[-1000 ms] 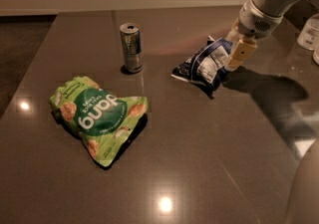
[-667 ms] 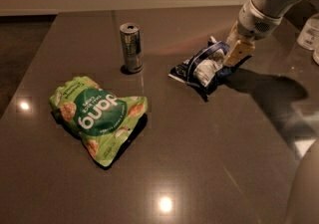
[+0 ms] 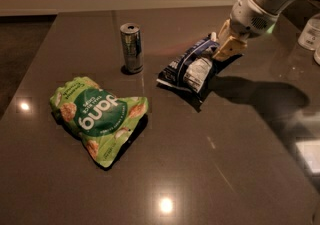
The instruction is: Move blue chip bag near green rice chip bag
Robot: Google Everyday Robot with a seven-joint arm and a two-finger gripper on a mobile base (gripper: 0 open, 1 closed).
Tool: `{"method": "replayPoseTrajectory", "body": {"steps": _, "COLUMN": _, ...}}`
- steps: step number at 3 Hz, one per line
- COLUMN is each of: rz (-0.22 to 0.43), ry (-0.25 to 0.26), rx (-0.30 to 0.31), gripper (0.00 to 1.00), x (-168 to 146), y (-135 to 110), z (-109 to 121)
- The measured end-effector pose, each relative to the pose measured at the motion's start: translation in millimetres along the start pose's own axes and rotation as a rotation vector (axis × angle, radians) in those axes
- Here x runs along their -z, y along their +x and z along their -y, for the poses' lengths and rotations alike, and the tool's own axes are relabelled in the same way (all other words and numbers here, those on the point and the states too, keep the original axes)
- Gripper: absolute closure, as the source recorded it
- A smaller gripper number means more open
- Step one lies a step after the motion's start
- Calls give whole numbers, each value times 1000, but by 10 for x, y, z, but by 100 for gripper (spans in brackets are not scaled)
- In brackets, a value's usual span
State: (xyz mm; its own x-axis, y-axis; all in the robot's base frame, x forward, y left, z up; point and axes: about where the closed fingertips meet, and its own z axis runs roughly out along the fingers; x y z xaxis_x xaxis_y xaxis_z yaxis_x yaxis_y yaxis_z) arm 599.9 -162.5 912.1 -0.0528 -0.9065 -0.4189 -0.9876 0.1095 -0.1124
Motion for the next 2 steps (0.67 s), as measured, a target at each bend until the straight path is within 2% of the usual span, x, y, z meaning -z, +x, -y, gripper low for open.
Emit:
{"method": "replayPoseTrajectory", "body": {"steps": 1, "rz": 92, "ry": -53, "rx": 20, "gripper": 100, "x": 40, "y": -313, "z": -258}}
{"method": "replayPoseTrajectory", "body": {"steps": 2, "rz": 192, "ry": -129, "rx": -1, "gripper": 100, "x": 19, "y": -586, "z": -525}}
